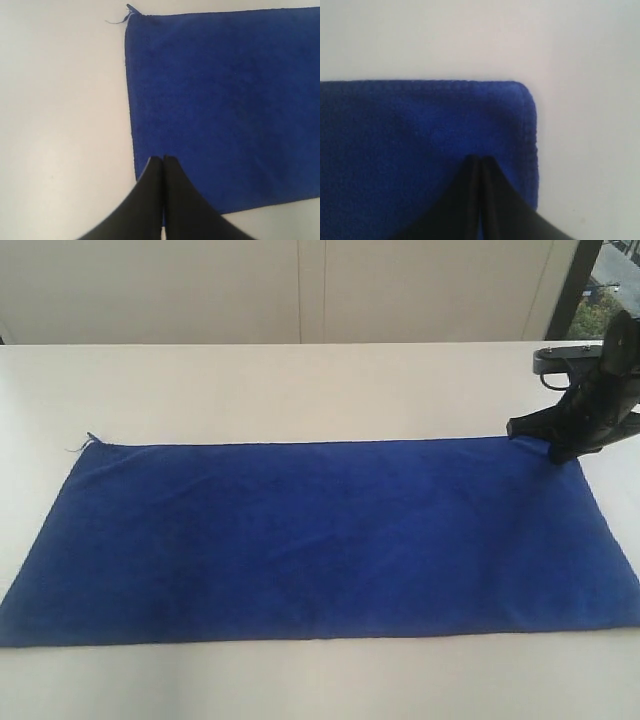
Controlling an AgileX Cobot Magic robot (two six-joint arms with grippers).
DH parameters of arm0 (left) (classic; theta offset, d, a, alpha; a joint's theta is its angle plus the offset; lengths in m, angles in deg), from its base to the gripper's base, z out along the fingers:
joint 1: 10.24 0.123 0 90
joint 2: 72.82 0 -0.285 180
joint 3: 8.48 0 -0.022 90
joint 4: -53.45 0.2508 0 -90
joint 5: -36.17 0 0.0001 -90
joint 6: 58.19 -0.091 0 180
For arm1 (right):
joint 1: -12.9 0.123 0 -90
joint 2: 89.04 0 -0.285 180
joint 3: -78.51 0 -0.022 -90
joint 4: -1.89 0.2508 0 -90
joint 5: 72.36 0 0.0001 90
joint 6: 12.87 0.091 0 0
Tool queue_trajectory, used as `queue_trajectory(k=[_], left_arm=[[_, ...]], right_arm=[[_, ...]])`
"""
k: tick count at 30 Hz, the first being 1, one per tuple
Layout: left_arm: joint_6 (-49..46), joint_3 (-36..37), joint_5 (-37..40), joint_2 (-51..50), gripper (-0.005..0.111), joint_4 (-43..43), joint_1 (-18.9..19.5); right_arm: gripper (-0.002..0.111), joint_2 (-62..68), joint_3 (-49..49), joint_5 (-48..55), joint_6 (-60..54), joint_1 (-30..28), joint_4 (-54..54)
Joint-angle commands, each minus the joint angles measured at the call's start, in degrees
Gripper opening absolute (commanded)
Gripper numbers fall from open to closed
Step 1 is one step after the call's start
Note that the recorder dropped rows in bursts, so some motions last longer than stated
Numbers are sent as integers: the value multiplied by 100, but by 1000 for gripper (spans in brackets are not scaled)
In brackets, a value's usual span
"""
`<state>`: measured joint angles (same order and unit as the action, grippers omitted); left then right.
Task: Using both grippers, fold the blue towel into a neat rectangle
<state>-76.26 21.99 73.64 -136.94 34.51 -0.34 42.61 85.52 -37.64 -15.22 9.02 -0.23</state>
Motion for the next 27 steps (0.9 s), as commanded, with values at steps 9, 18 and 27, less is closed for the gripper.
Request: queue_trajectory(k=[9,18,27], left_arm=[[16,26,189,45,0,-71,-35],[16,26,330,45,0,-71,-35],[28,26,715,45,0,-71,-35]], right_arm=[[0,73,-14,115,196,-91,-140],[0,-702,57,209,235,-91,130],[0,-1535,-265,1901,162,-91,4]])
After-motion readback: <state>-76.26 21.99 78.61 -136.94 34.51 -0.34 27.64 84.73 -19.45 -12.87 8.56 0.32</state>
